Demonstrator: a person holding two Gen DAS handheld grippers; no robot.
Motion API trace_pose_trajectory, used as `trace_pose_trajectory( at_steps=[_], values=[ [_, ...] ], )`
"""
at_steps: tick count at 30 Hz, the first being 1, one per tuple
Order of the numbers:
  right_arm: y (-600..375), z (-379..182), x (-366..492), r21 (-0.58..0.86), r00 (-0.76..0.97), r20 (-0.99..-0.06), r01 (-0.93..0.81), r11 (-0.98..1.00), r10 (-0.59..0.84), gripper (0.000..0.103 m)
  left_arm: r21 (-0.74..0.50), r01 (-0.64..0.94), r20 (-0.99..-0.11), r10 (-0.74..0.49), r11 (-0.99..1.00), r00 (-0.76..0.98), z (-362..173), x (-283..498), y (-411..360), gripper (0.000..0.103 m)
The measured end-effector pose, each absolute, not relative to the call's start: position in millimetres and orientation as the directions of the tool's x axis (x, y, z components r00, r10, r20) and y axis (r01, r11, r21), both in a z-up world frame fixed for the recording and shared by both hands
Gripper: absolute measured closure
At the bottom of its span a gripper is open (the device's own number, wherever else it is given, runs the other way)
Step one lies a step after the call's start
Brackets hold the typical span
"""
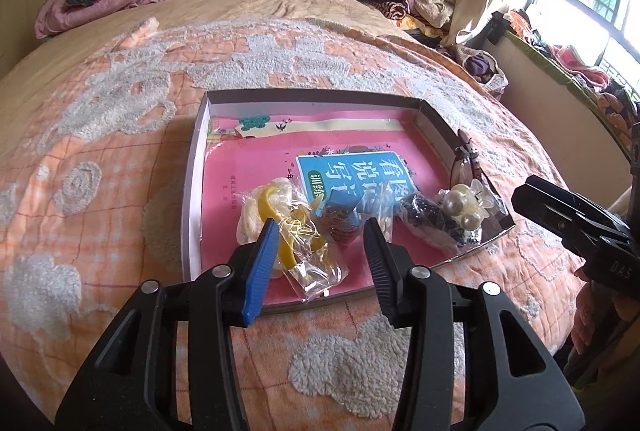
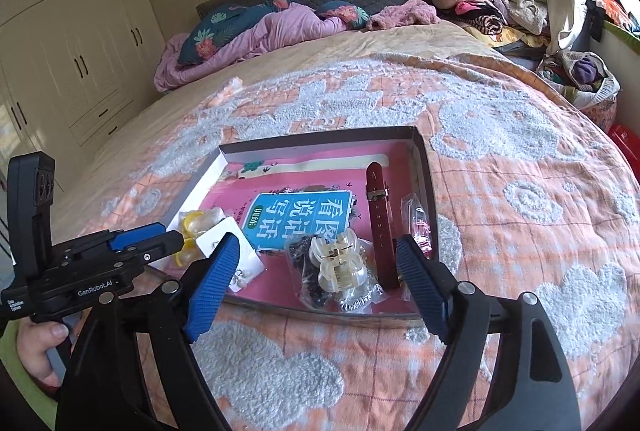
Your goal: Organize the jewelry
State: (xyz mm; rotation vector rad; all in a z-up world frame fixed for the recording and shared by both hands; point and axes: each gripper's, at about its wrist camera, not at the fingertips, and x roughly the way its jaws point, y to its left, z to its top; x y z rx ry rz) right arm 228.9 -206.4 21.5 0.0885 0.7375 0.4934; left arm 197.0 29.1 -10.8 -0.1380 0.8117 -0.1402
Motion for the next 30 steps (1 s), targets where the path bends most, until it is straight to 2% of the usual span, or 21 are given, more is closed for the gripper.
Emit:
trace_pose_trajectory(
  at_steps=[3, 5, 8, 13, 15, 22, 30],
  values=[
    [-209, 29, 221, 0.249, 0.636, -0.613, -0.407, 0.879, 0.468, 0.022, -0.171, 0.076, -0.701, -0.176, 0.982, 0.692, -3, 190, 27, 0.058],
    [-213, 36, 212, 0.249, 0.647, -0.6, -0.409, 0.878, 0.471, 0.013, -0.165, 0.081, -0.691, -0.173, 0.983, 0.702, 4, 183, 25, 0.05],
    [-217, 42, 201, 0.254, 0.651, -0.587, -0.417, 0.873, 0.481, 0.012, -0.156, 0.087, -0.68, -0.171, 0.984, 0.713, 11, 173, 21, 0.042],
    [-221, 49, 183, 0.237, 0.657, -0.578, -0.432, 0.87, 0.483, 0.012, -0.145, 0.087, -0.671, -0.163, 0.986, 0.724, 17, 155, 16, 0.022],
    [-223, 51, 176, 0.242, 0.657, -0.574, -0.434, 0.868, 0.489, 0.009, -0.136, 0.08, -0.666, -0.151, 0.988, 0.73, 19, 147, 14, 0.01],
    [-225, 57, 152, 0.238, 0.662, -0.558, -0.451, 0.86, 0.501, 0.005, -0.119, 0.062, -0.665, -0.126, 0.991, 0.736, 20, 127, 12, 0.01],
    [-231, 57, 133, 0.22, 0.682, -0.543, -0.448, 0.866, 0.491, 0.004, -0.089, 0.025, -0.666, -0.078, 0.996, 0.742, 14, 108, 14, 0.009]
  ],
)
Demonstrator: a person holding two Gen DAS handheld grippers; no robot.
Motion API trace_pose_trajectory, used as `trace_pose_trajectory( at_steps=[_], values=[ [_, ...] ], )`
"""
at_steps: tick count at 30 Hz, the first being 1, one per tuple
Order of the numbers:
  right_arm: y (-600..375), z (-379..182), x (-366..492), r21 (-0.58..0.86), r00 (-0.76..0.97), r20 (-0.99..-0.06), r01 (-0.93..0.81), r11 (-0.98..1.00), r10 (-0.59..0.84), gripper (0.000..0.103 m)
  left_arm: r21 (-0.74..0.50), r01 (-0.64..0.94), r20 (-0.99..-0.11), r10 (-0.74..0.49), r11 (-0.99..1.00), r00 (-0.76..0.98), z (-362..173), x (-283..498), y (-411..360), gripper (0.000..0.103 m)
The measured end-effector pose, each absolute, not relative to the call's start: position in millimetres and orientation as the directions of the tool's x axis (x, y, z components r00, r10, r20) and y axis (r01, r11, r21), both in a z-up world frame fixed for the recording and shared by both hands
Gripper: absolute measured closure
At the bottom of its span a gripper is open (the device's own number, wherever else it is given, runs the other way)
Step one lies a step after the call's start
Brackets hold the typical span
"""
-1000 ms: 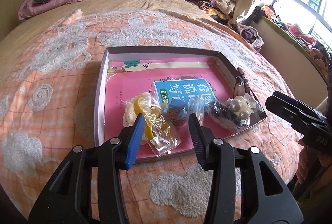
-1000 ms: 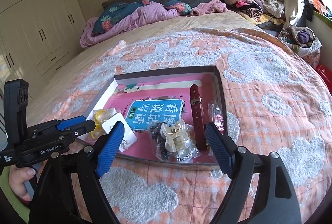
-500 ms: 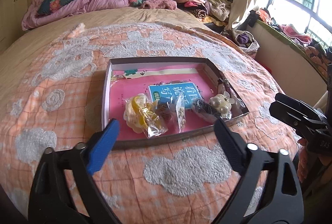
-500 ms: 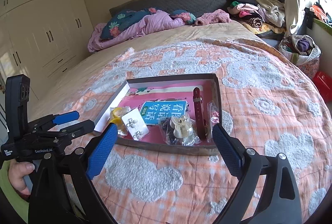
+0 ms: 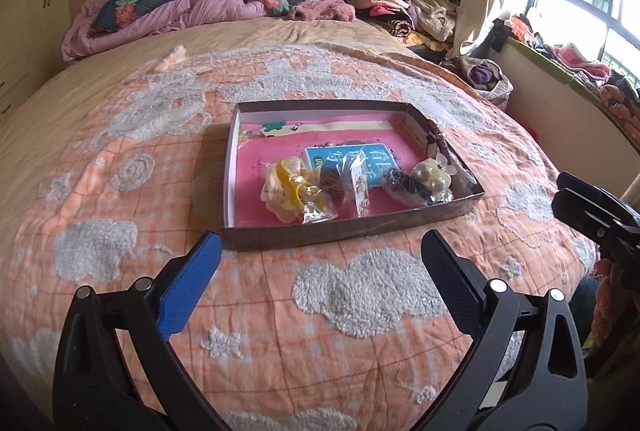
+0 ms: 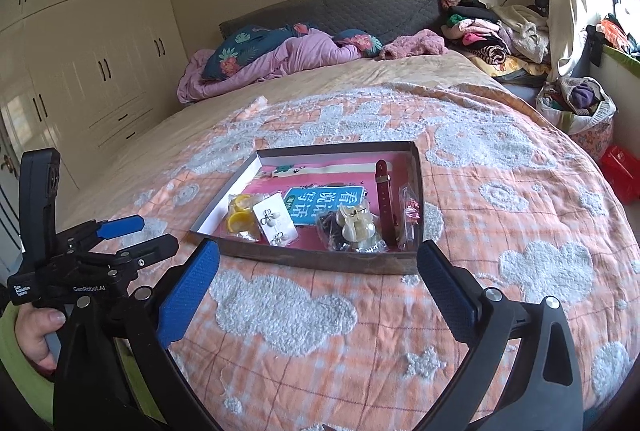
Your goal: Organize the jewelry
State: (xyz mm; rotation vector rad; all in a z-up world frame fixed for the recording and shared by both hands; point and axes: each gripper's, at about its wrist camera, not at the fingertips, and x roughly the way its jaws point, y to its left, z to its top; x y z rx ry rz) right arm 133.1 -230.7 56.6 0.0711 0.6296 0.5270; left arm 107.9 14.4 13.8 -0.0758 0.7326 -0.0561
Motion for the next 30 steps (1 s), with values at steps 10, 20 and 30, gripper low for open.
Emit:
trace_pose_trajectory(
  at_steps=[10, 20, 30],
  values=[
    [-237, 50, 117, 0.198, 0.702, -0.538, -0.434, 0.879, 0.468, 0.004, -0.103, -0.008, -0.673, -0.064, 0.995, 0.737, 0, 94, 17, 0.009],
    [-240, 28, 107, 0.165, 0.707, -0.556, -0.421, 0.892, 0.437, 0.004, -0.122, -0.017, -0.676, -0.071, 0.992, 0.733, -16, 86, 17, 0.009],
    [-238, 16, 96, 0.14, 0.729, -0.536, -0.421, 0.896, 0.426, 0.004, -0.121, -0.035, -0.667, -0.055, 0.992, 0.743, -21, 81, 18, 0.009]
  ],
)
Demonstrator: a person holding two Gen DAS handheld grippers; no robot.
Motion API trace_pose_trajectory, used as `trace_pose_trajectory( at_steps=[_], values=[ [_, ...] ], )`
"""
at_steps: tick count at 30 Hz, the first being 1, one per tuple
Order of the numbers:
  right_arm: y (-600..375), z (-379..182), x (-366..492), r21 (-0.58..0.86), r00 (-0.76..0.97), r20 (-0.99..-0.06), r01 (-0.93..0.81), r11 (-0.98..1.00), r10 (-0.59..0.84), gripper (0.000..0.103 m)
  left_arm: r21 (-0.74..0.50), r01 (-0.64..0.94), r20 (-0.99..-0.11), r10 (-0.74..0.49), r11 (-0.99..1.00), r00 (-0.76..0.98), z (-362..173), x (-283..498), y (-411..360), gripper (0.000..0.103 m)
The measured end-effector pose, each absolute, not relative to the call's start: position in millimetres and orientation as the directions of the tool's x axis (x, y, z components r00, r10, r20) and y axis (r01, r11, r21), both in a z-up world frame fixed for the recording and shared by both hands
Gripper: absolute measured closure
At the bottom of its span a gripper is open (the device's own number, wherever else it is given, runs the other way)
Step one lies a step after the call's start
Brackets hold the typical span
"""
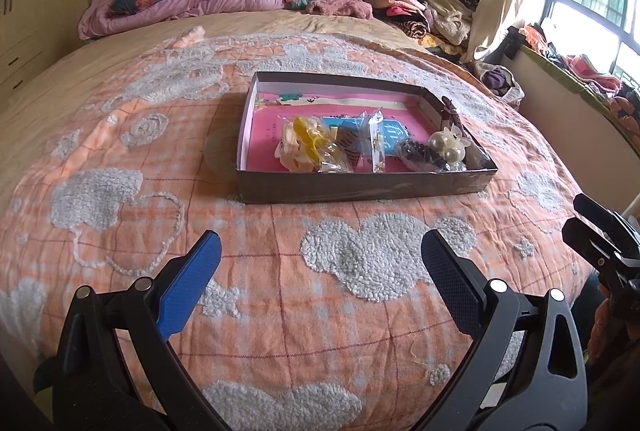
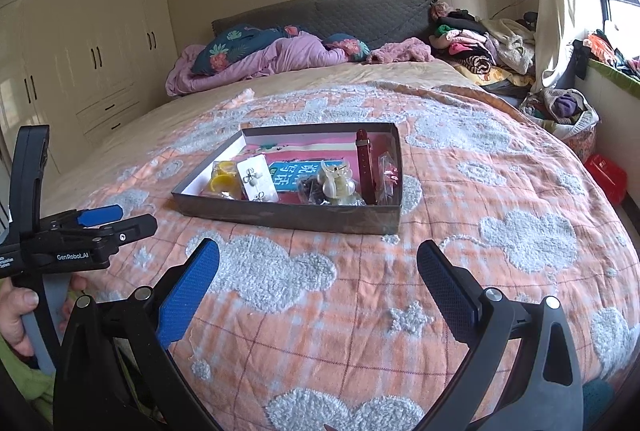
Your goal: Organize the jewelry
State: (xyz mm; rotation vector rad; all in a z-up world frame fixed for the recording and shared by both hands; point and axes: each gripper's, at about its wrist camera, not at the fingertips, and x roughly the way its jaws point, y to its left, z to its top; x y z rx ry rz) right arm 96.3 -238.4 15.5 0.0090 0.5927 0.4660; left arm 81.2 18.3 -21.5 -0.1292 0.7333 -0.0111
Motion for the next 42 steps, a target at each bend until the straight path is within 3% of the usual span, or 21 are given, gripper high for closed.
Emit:
trace_pose_trajectory(
  at_steps=[42],
  values=[
    [-239, -4, 112, 0.154, 0.677, -0.622, -0.387, 0.909, 0.394, 0.004, -0.105, -0.068, -0.702, -0.025, 0.992, 0.711, -30, 83, 17, 0.009]
  ],
)
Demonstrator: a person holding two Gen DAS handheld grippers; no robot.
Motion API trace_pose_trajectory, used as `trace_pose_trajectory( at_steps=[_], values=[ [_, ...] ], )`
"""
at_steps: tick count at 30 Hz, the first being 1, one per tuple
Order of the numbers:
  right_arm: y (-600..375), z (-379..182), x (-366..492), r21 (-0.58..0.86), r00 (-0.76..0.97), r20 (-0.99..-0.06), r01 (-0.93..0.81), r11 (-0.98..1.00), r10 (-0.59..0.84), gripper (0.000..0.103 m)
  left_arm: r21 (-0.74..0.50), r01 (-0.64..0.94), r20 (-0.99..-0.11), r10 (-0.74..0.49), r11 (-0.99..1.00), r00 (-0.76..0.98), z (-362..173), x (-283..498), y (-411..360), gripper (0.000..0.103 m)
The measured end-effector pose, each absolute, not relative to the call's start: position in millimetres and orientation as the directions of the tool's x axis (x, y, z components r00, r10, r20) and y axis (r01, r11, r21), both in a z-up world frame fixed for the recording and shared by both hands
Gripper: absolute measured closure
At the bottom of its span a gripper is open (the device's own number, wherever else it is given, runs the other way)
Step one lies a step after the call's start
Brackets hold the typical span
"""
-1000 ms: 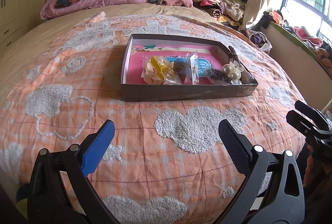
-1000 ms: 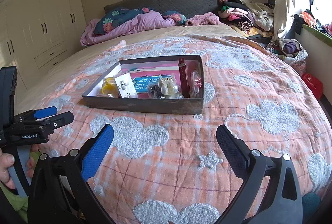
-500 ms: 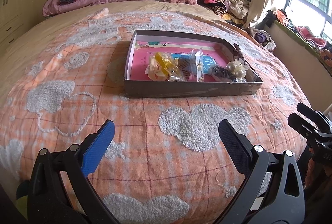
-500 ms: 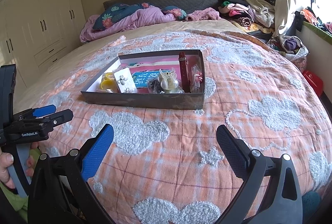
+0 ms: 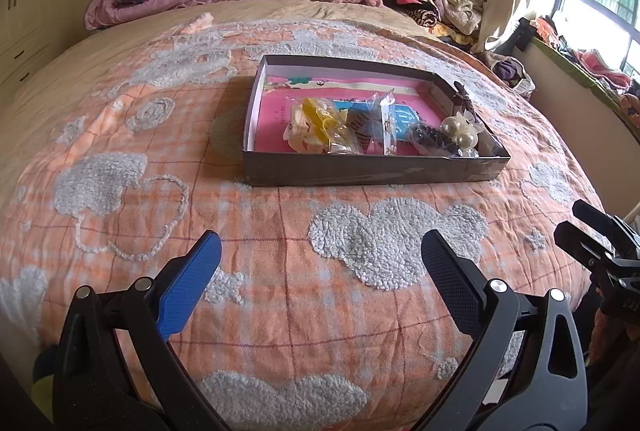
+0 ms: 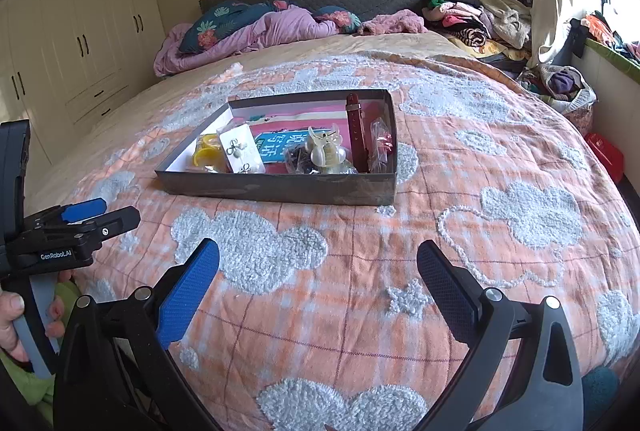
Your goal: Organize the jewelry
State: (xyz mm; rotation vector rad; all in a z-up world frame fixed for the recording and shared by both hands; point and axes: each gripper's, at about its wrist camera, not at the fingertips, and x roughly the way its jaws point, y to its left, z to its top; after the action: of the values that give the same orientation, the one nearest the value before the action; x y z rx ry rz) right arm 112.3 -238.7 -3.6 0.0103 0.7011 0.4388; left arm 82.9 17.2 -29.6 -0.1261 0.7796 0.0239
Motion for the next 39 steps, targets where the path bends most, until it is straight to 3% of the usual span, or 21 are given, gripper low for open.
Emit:
trace_pose_trajectory(
  at_steps=[39],
  values=[
    [-238.9, -0.8, 112.2, 0.147, 0.688, -0.614, -0.382, 0.912, 0.387, 0.004, -0.094, -0.077, -0.703, -0.011, 0.993, 0.711, -26.0, 80.0, 20.9, 0.009]
  ],
)
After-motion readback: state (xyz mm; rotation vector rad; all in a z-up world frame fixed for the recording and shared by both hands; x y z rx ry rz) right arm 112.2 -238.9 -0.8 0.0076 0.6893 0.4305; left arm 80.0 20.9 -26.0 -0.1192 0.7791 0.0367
